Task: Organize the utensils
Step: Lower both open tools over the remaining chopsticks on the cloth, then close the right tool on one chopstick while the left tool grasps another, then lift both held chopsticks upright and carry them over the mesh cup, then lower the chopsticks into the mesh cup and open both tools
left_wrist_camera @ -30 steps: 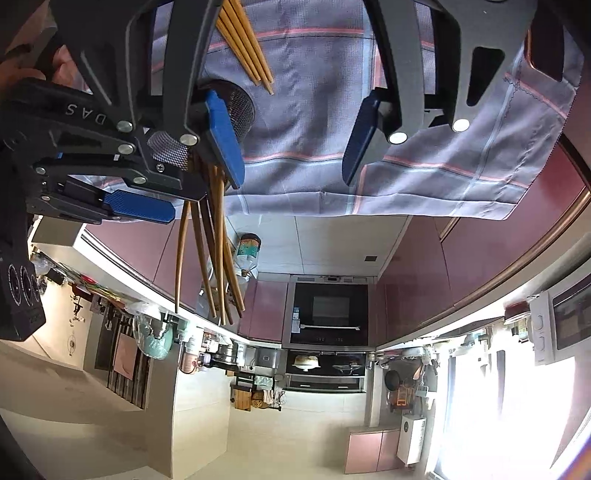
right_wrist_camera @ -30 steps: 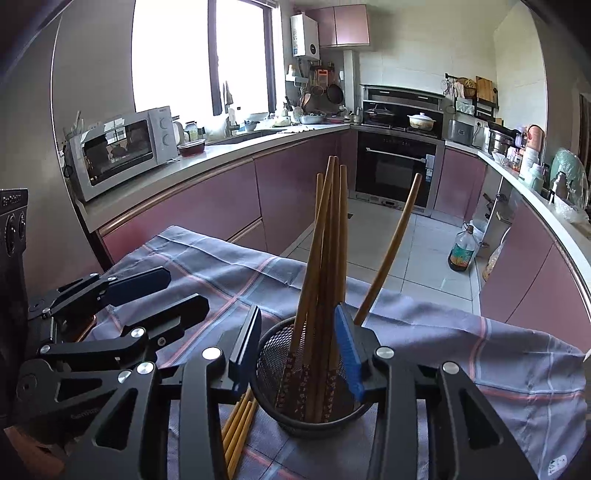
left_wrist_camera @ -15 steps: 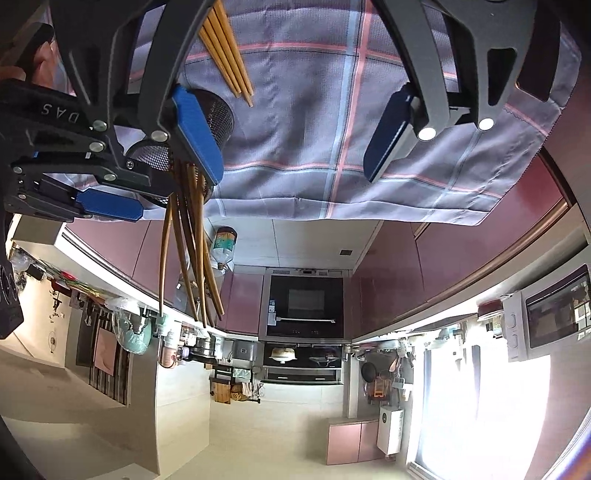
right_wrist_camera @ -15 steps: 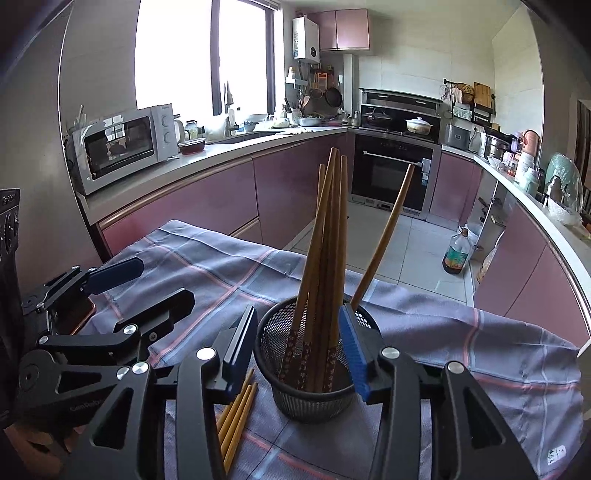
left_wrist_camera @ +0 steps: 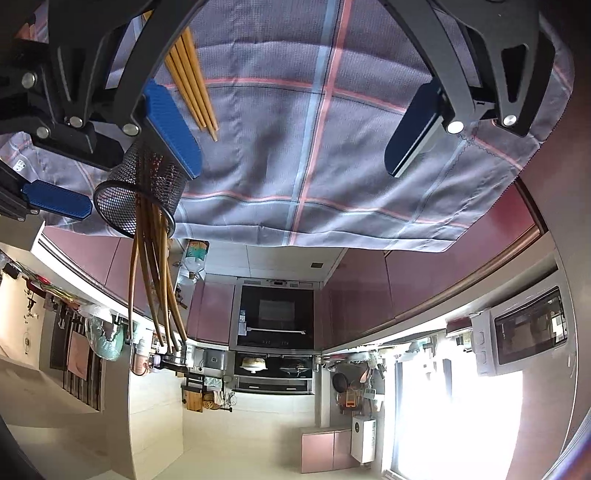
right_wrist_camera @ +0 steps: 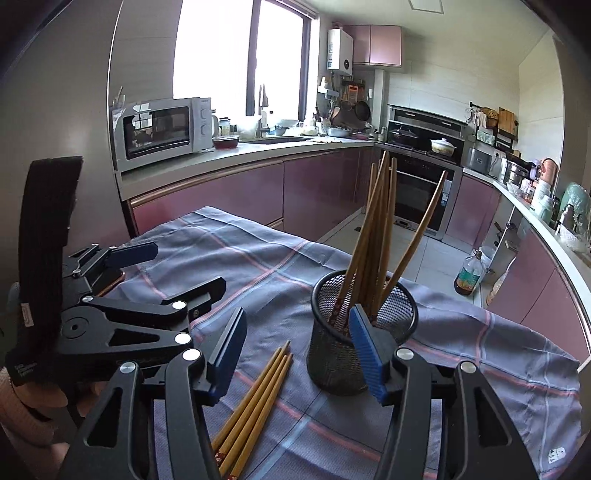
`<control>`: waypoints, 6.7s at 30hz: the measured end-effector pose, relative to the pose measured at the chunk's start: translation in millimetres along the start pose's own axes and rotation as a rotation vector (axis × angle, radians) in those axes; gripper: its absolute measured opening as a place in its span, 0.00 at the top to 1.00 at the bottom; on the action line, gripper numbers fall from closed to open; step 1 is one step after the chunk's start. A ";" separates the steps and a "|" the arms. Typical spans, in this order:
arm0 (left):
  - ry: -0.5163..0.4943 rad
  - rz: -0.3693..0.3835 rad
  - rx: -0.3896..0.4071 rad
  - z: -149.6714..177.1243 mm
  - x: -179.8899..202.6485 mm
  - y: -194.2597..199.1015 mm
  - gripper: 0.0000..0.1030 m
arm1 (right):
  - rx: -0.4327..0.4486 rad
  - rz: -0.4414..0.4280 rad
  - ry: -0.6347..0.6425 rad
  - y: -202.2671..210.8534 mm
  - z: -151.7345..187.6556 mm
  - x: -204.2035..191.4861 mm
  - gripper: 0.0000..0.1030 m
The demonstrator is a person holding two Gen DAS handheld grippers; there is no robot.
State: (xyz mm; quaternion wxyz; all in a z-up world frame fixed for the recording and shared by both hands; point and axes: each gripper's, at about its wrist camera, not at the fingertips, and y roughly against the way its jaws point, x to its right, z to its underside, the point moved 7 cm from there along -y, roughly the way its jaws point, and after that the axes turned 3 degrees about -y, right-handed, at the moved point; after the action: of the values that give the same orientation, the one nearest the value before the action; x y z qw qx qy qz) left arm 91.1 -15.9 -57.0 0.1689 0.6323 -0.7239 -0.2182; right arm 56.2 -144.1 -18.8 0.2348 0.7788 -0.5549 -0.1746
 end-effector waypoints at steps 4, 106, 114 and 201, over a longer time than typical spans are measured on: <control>-0.006 -0.004 -0.031 12.8 -1.8 3.9 0.05 | -0.012 -0.027 -0.013 2.1 10.4 -5.4 0.44; -0.153 0.204 -0.401 93.3 53.8 -47.3 0.67 | -0.346 -0.095 -0.133 -53.9 98.5 4.4 0.87; -0.090 0.218 -0.403 92.5 44.2 -47.5 0.86 | -0.347 -0.100 -0.131 -57.4 95.9 6.2 0.94; -0.083 0.398 -0.149 -87.9 101.6 -38.2 0.92 | -0.007 -0.042 -0.242 -24.1 -46.4 83.2 0.94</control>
State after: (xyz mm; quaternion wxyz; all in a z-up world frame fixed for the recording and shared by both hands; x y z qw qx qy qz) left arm 154.4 -129.5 -5.9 0.2249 0.4530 -0.8228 -0.2593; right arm 126.7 -208.3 5.3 0.1651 0.7625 -0.5623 -0.2742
